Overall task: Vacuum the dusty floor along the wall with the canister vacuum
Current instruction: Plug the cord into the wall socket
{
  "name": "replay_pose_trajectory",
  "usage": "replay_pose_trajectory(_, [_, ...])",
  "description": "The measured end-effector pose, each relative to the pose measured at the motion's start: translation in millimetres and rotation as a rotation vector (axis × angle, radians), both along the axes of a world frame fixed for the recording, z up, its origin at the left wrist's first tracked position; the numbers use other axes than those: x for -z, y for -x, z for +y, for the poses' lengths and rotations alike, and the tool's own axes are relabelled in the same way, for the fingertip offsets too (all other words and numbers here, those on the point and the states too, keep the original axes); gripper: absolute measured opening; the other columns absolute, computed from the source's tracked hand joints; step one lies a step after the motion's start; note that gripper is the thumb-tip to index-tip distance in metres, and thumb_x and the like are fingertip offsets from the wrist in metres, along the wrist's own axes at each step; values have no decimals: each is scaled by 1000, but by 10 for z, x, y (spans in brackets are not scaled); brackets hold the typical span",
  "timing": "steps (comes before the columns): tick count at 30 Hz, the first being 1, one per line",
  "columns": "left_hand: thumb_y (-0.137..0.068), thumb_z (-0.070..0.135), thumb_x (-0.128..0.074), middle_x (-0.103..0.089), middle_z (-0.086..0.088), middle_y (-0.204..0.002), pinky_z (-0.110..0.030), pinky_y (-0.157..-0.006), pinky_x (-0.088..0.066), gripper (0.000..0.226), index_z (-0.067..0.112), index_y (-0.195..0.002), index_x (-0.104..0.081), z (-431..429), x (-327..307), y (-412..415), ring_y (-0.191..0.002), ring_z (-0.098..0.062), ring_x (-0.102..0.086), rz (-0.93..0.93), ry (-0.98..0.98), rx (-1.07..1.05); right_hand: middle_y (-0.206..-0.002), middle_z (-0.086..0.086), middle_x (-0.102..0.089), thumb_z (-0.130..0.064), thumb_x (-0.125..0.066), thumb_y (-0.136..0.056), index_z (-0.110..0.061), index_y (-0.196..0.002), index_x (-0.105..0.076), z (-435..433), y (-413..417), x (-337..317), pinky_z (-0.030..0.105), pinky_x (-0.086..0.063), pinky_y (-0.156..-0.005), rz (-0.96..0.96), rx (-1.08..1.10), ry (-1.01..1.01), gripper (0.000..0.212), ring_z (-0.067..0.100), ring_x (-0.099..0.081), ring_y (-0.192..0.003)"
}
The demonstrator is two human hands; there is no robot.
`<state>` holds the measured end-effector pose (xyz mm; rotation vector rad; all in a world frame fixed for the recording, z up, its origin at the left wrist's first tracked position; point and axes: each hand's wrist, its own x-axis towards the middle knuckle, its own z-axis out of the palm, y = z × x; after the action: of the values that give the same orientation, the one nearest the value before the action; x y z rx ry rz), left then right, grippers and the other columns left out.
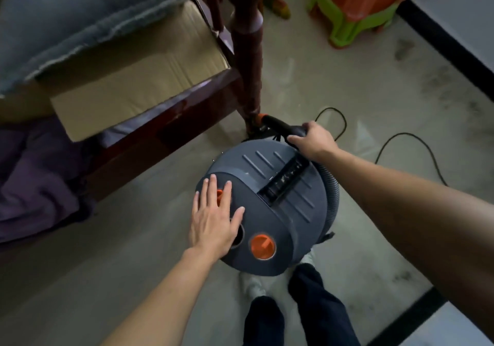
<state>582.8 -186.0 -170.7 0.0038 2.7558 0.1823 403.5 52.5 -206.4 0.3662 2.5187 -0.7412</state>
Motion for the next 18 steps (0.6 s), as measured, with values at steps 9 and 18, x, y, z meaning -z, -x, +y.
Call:
replay_pose_trajectory(9, [-96,47,-32,-30,-28,-150,-52,-110,-27,62,9,-144,-38,95,375,-19,-139,-43,-29,223,-42,-42,-86,1,-62,-44,-69,-79,-21,-108,-60,-201,351,390,31,-45,-65,-88,-84,-113,39,25,-58,-77])
replay_pose_trajectory(18, [-99,51,-17,-32,-30,-148,-56,-105,-35,64,9,-145,-33,106,256,45,-136,-45,-34,100,6,-35,-64,-8,-60,-58,-61,-58,-31,-88,-59,351,28,121,23,-39,-49,-5,154,-159,40,16,-59,-59])
